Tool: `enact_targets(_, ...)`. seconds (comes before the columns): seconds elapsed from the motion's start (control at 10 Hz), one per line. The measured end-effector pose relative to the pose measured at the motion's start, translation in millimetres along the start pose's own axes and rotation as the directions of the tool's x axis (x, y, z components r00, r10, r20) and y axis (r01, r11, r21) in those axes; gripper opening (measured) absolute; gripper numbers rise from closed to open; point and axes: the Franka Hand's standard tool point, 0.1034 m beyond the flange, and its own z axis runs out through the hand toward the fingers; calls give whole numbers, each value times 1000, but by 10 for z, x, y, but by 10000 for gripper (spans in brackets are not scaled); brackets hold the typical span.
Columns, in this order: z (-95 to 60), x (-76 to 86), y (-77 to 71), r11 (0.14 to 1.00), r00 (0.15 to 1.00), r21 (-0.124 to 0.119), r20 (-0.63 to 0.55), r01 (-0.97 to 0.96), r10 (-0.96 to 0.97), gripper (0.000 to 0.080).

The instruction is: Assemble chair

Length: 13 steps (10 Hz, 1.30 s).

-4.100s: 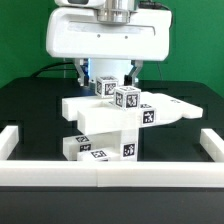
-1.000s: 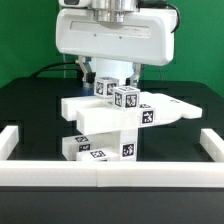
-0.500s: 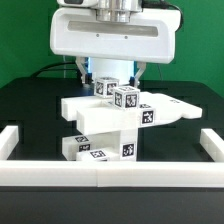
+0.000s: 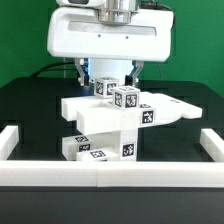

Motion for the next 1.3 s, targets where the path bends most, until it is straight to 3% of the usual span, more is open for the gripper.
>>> enact_targets(0.3, 1, -7, 22, 992, 992, -4, 3, 124, -124, 649)
enact_targets(0.5, 1, -8, 23, 993, 993, -4, 3, 119, -119, 385)
enact_targets(0.6, 0, -7, 24, 994, 994, -4, 3, 113, -113, 385)
enact_targets(0.7, 1, -7, 24, 996, 996, -5, 3, 92, -92, 285)
enact_targets(0.8, 1, -8, 24, 996, 996, -5, 3, 91, -91, 285)
enact_targets(1.0, 3, -6, 18, 996, 996, -2, 2, -91, 91, 285)
enact_targets(1.3, 5, -7, 8, 917, 917, 0, 3, -399, 399, 287)
